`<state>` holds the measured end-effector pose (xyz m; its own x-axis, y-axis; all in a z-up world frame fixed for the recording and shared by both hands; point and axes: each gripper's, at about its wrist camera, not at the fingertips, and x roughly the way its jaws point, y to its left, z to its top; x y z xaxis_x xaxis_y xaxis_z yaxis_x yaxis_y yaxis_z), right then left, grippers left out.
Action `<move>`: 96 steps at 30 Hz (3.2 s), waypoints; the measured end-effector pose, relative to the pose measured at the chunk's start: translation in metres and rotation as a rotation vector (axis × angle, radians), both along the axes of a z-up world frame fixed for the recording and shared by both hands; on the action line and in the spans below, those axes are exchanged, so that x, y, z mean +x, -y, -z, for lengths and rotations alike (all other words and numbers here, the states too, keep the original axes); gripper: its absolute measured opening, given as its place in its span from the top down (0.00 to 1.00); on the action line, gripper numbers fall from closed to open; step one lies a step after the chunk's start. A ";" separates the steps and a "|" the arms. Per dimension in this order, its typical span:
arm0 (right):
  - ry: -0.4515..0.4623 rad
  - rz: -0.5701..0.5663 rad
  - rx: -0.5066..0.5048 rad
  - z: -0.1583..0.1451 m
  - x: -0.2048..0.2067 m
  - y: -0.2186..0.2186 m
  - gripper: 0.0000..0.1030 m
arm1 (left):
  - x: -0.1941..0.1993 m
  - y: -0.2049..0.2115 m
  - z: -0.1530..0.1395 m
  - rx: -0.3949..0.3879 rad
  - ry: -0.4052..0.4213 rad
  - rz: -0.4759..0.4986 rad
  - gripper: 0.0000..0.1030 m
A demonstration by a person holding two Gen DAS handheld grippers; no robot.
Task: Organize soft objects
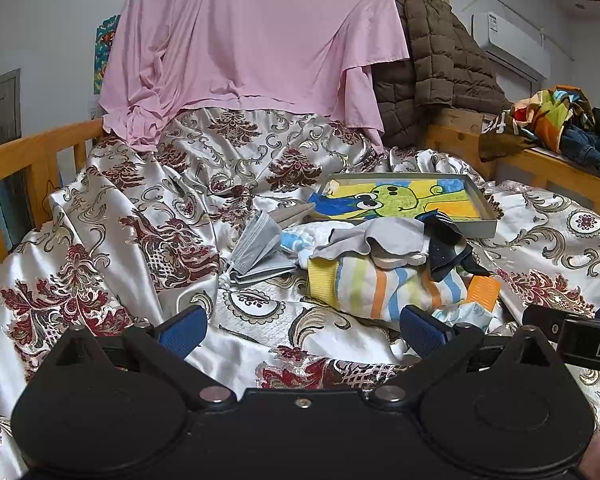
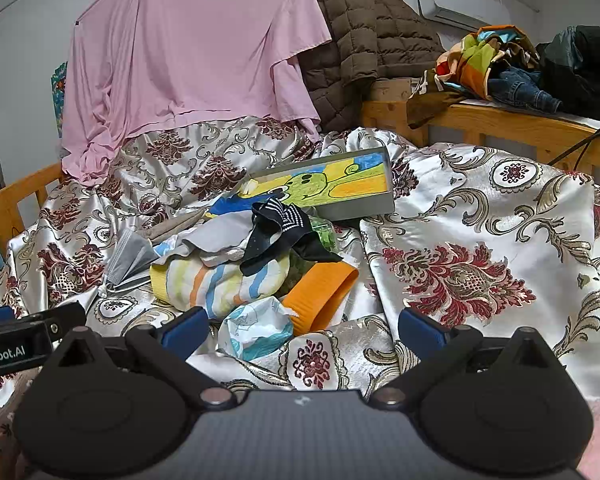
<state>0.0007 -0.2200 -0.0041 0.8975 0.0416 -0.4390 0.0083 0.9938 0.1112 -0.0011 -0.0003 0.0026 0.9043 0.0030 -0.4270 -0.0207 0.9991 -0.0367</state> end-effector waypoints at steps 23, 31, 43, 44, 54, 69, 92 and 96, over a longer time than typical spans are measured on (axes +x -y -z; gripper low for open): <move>-0.001 0.000 0.002 0.000 0.000 0.000 0.00 | 0.000 0.000 0.000 0.000 0.001 -0.001 0.01; -0.002 0.000 0.002 0.001 -0.001 -0.001 0.00 | 0.000 0.000 0.000 0.001 0.001 -0.001 0.01; -0.048 -0.062 -0.013 0.002 0.007 -0.012 0.00 | 0.002 -0.003 -0.002 -0.010 0.002 -0.003 0.01; -0.056 -0.076 -0.013 0.003 0.009 -0.013 0.00 | 0.002 -0.004 -0.001 -0.012 0.004 0.000 0.01; -0.142 -0.207 -0.040 0.004 0.043 -0.013 0.00 | 0.059 -0.020 0.009 -0.115 -0.056 0.063 0.01; -0.154 -0.433 -0.140 0.013 0.105 -0.018 0.02 | 0.144 -0.008 0.035 -0.071 -0.145 0.226 0.01; -0.242 -0.483 -0.255 0.040 0.118 -0.038 0.27 | 0.198 -0.002 0.068 -0.339 -0.258 0.350 0.28; -0.240 -0.481 -0.258 0.039 0.118 -0.039 0.34 | 0.194 -0.003 0.069 -0.364 -0.271 0.342 0.45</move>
